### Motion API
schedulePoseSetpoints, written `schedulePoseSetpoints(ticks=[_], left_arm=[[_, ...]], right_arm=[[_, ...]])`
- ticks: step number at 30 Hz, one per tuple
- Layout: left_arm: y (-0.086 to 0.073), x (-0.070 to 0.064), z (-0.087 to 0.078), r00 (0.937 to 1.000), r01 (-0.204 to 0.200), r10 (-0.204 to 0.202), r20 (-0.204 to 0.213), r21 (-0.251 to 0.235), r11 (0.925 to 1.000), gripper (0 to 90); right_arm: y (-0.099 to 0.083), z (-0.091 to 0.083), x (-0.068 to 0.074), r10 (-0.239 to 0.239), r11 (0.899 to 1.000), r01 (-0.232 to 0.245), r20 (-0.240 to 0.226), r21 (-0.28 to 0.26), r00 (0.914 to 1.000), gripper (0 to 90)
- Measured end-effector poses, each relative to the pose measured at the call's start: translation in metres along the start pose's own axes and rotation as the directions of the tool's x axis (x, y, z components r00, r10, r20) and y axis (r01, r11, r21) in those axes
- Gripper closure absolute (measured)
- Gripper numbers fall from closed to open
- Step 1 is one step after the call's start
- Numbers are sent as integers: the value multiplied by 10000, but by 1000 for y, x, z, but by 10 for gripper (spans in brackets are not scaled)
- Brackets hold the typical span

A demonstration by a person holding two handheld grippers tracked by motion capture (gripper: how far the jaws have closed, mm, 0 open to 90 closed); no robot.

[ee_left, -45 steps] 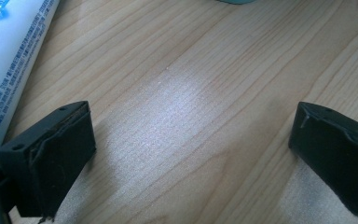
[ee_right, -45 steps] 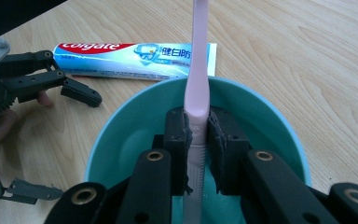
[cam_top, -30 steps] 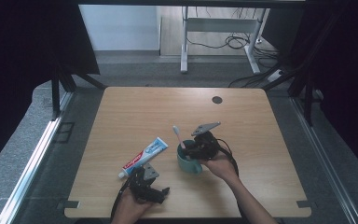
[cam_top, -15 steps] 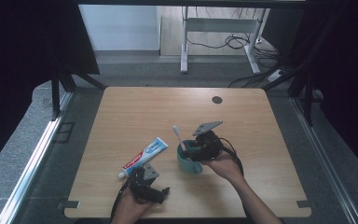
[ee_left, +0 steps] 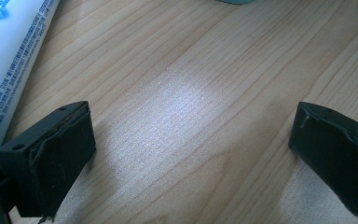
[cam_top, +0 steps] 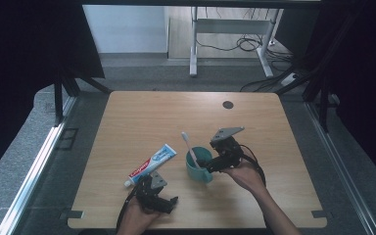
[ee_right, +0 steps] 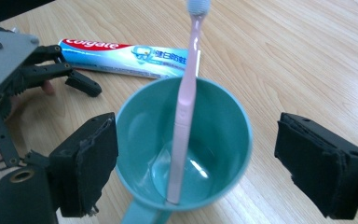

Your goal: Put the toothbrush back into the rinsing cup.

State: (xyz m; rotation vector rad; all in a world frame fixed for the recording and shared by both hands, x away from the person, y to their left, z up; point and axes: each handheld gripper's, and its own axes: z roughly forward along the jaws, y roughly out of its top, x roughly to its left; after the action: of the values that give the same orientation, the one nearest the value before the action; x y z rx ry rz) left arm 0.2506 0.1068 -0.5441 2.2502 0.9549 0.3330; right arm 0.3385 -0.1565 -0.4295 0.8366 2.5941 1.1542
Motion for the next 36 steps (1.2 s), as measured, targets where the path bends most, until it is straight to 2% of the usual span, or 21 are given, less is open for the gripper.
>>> schedulePoseSetpoints(ticks=[7,11,25,36], left_arm=[[0,0,0,10000,0,0,3,1,10000,2],[0,0,0,10000,-5,5,4,19,10000,2],[0,0,0,10000,1,-1,2,-1,10000,2],[0,0,0,10000,-26,26,5,22,10000,2]], right_arm=[[-9,-7,-5,-35,9999,30,339,140,9994,21],[-16,-10,-6,-109,9995,95,473,305,9988,0],[-38,-28,-11,-82,9998,65,909,184,9958,0],[-54,-34,-12,-65,9998,41,1143,212,9934,0]])
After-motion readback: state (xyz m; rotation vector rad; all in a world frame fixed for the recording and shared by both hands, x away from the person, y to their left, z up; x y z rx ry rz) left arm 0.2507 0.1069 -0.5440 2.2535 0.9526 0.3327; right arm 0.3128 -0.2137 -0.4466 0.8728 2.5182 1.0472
